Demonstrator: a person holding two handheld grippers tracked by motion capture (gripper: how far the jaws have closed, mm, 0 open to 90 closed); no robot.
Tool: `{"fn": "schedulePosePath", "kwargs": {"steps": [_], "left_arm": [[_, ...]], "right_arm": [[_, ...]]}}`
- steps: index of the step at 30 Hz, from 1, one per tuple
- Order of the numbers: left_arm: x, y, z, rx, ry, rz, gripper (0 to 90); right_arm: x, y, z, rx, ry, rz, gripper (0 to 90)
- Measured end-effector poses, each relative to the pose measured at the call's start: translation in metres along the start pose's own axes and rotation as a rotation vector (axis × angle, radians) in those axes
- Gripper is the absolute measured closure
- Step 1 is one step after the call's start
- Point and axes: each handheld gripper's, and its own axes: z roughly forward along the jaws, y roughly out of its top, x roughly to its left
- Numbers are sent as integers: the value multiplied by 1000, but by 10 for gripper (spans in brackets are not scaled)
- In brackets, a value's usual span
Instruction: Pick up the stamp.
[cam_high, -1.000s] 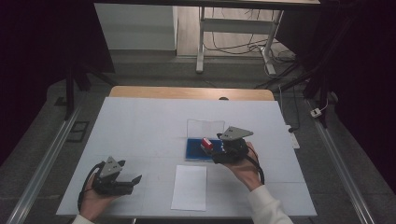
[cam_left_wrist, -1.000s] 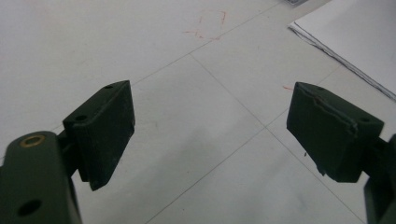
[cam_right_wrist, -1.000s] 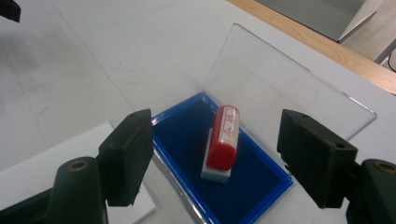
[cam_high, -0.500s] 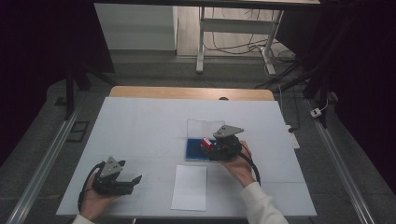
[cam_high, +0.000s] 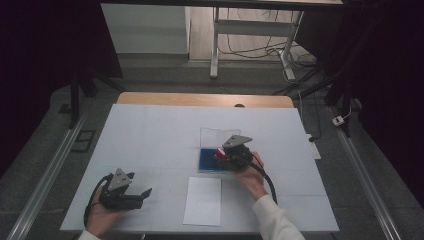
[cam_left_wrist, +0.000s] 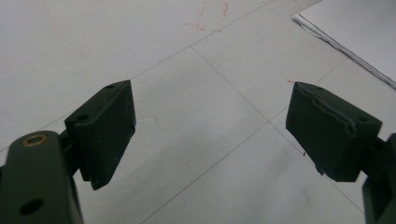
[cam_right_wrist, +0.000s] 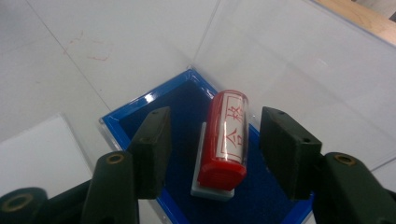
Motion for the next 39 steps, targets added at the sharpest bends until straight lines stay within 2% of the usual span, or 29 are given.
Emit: {"fn": "schedulePosePath", "kwargs": {"steps": [9, 11, 12, 14, 21, 27, 39], "left_arm": [[0, -1, -1, -2, 1, 0, 163], [0, -1, -1, -2, 1, -1, 163], [0, -1, -1, -2, 1, 0, 163], [0, -1, -1, -1, 0, 0, 163], [0, -1, -1, 0, -1, 1, 163], [0, -1, -1, -2, 0, 0, 164], [0, -2, 0, 3, 2, 2, 164]], "right_arm": [[0, -2, 3, 7, -6, 21, 545], [0, -2, 3, 4, -4, 27, 589], [-1, -3, 3, 1, -9, 31, 642], [-1, -3, 2, 0, -10, 41, 675], [-1, -4, 2, -10, -7, 59, 690], [-2, -3, -2, -44, -4, 82, 692], [-3, -1, -10, -68, -11, 62, 693]]}}
